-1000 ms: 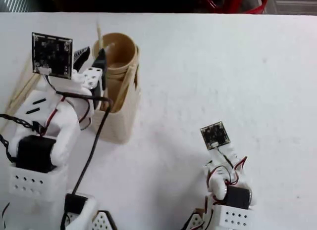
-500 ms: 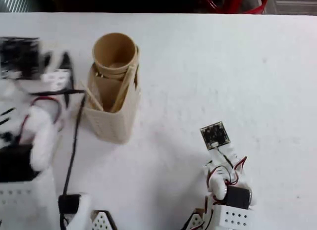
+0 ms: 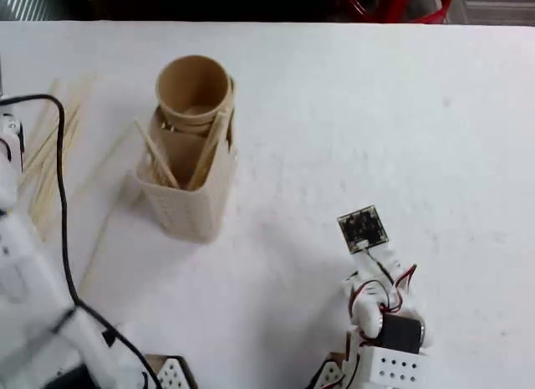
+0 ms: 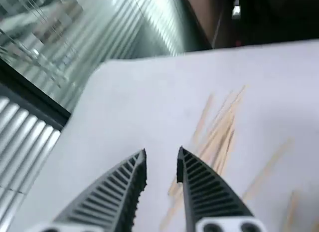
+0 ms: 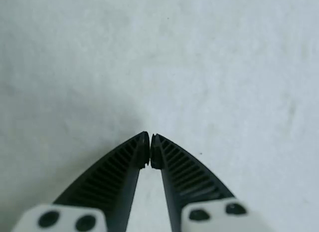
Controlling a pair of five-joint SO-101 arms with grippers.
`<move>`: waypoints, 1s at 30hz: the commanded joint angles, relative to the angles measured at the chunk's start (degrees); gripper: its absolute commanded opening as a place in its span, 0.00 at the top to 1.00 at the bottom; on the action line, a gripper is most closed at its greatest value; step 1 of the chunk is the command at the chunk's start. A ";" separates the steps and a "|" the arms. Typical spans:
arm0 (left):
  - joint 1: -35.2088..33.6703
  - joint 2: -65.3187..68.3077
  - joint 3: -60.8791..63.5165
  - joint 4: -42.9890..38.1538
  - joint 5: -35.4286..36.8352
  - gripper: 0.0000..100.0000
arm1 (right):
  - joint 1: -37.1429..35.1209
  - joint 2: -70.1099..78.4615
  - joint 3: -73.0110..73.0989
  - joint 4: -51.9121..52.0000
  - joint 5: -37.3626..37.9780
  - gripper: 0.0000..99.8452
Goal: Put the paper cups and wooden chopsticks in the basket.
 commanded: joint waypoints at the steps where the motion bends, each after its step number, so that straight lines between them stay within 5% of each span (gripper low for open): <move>1: -0.75 11.38 -2.37 2.64 -5.45 0.88 | 0.13 -0.40 0.53 0.13 0.09 0.98; 12: -1.27 32.84 -4.75 3.60 -18.55 0.86 | 0.13 -0.40 0.53 0.13 0.09 0.98; 18: -1.01 43.56 -12.66 11.69 -27.96 0.83 | 0.13 -0.40 0.53 0.13 0.09 0.98; 30: 1.54 59.30 -25.23 12.66 -28.31 0.83 | 0.13 -0.40 0.53 0.13 0.09 0.98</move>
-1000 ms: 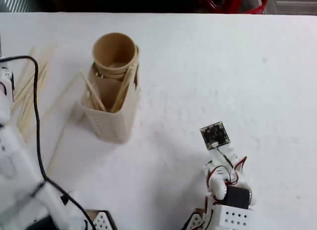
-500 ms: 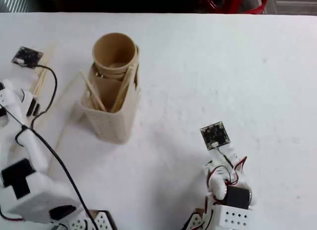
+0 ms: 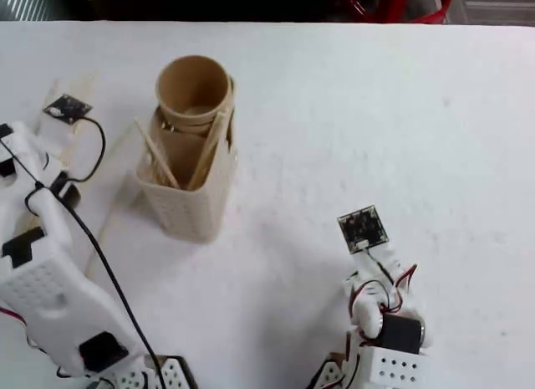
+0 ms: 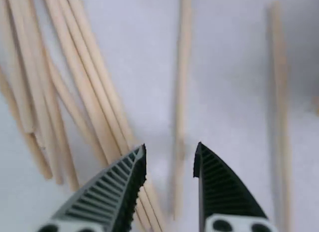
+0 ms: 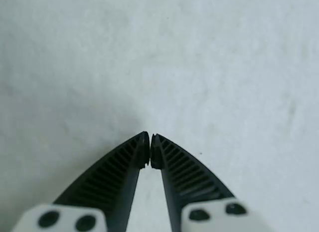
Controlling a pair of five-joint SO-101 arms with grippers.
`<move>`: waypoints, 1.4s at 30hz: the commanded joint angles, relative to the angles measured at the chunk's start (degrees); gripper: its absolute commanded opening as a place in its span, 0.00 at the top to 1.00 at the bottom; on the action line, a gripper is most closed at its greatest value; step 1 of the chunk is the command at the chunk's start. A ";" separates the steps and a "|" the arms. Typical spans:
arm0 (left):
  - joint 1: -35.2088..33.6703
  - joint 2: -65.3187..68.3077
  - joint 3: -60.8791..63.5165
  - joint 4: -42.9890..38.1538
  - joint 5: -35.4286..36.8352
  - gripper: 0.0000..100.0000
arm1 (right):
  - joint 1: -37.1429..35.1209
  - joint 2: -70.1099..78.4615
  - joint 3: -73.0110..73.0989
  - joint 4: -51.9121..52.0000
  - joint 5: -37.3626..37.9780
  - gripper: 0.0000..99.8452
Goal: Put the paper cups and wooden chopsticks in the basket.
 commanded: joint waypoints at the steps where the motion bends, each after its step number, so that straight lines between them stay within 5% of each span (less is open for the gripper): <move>1: 2.51 1.19 -3.96 0.26 -0.53 0.83 | 0.13 -0.40 0.53 0.13 0.09 0.98; 11: 7.78 4.09 -4.57 0.18 -0.18 0.92 | 0.13 -0.40 0.53 0.13 0.09 0.98; 24: 6.55 5.23 -6.51 3.69 0.35 0.98 | 0.13 -0.40 0.53 0.13 0.09 0.98; 32: 4.88 -17.63 -2.90 11.08 6.33 0.98 | 0.13 -0.40 0.53 0.13 0.09 0.98; 42: 11.47 -64.75 26.11 2.46 18.29 0.98 | 0.13 -0.40 0.53 0.13 0.09 0.98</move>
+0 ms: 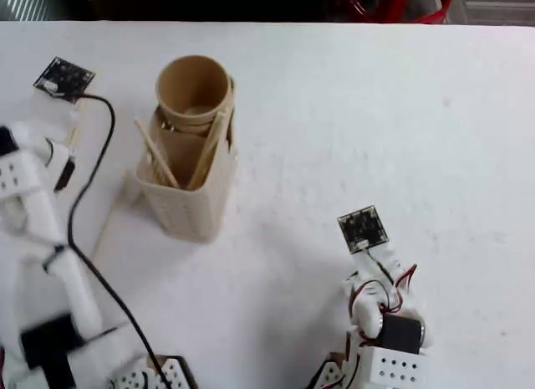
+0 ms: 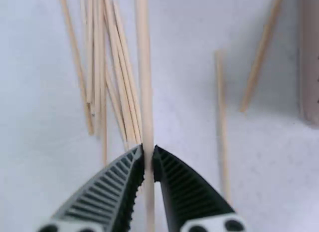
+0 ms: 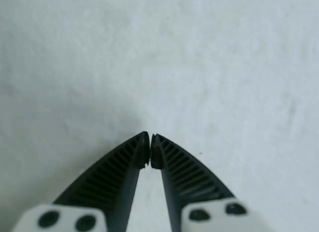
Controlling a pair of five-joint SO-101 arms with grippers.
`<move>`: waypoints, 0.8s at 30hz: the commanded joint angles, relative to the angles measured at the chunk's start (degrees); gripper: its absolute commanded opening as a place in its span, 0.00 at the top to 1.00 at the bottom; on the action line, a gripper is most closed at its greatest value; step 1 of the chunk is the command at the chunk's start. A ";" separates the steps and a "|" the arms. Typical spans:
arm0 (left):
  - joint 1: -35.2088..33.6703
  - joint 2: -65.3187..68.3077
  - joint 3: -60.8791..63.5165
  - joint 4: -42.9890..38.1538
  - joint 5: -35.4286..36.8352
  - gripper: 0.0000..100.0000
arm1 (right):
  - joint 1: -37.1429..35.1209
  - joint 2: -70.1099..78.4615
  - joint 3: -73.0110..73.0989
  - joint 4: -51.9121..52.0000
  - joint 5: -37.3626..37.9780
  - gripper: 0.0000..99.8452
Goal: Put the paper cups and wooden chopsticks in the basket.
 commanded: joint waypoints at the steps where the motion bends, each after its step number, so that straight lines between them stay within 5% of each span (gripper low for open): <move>1: 5.58 -22.29 8.35 -4.13 7.21 0.98 | 0.13 -0.40 0.53 0.13 0.09 0.98; 9: 25.27 -48.40 12.75 -8.53 21.63 0.98 | 0.31 -0.40 0.53 0.13 0.09 0.98; 16: 37.49 -45.14 11.16 -12.57 29.89 0.98 | 0.40 -0.40 0.53 0.13 0.09 0.98; 24: 38.73 -37.67 13.36 -25.85 31.38 0.98 | 0.31 -0.40 0.53 0.13 0.09 0.98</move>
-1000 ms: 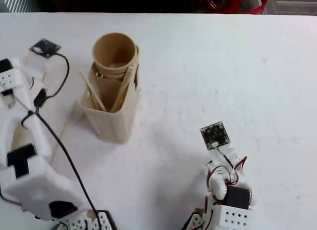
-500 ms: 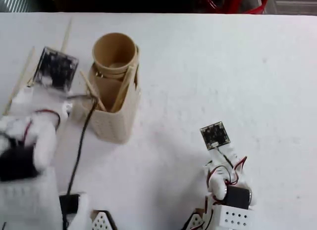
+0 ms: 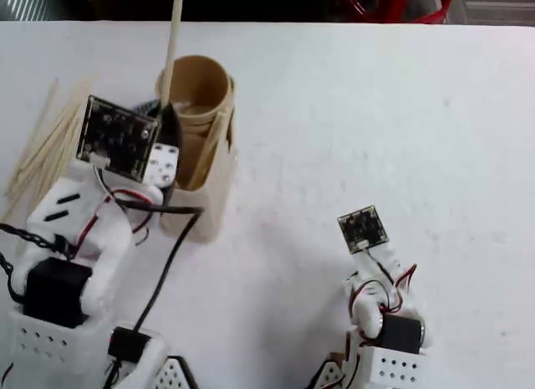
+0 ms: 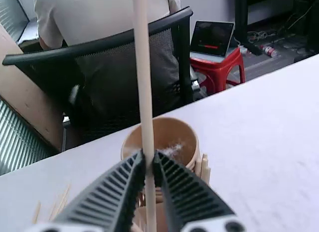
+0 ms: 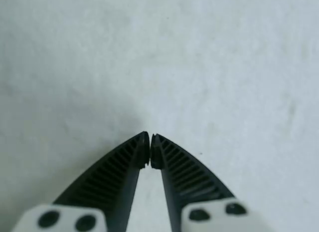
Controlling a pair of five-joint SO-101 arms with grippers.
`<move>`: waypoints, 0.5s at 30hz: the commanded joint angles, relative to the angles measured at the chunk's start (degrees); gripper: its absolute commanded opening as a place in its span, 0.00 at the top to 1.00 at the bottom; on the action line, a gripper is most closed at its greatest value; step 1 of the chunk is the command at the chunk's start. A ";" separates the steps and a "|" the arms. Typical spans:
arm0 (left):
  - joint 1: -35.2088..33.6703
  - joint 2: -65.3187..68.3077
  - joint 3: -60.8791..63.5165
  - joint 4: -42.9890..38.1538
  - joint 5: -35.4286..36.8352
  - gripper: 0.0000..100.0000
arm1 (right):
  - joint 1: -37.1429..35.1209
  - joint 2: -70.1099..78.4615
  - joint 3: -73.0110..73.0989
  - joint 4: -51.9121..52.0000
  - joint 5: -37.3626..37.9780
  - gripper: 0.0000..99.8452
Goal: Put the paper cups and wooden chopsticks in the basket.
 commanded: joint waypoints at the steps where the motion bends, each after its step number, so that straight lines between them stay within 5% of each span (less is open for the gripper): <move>1: 0.57 3.12 -0.35 -3.69 0.62 0.98 | 0.31 -0.40 0.53 0.13 0.09 0.98; 15: 0.04 8.57 -0.09 -3.60 0.44 0.96 | 0.31 -0.40 0.53 0.13 0.09 0.98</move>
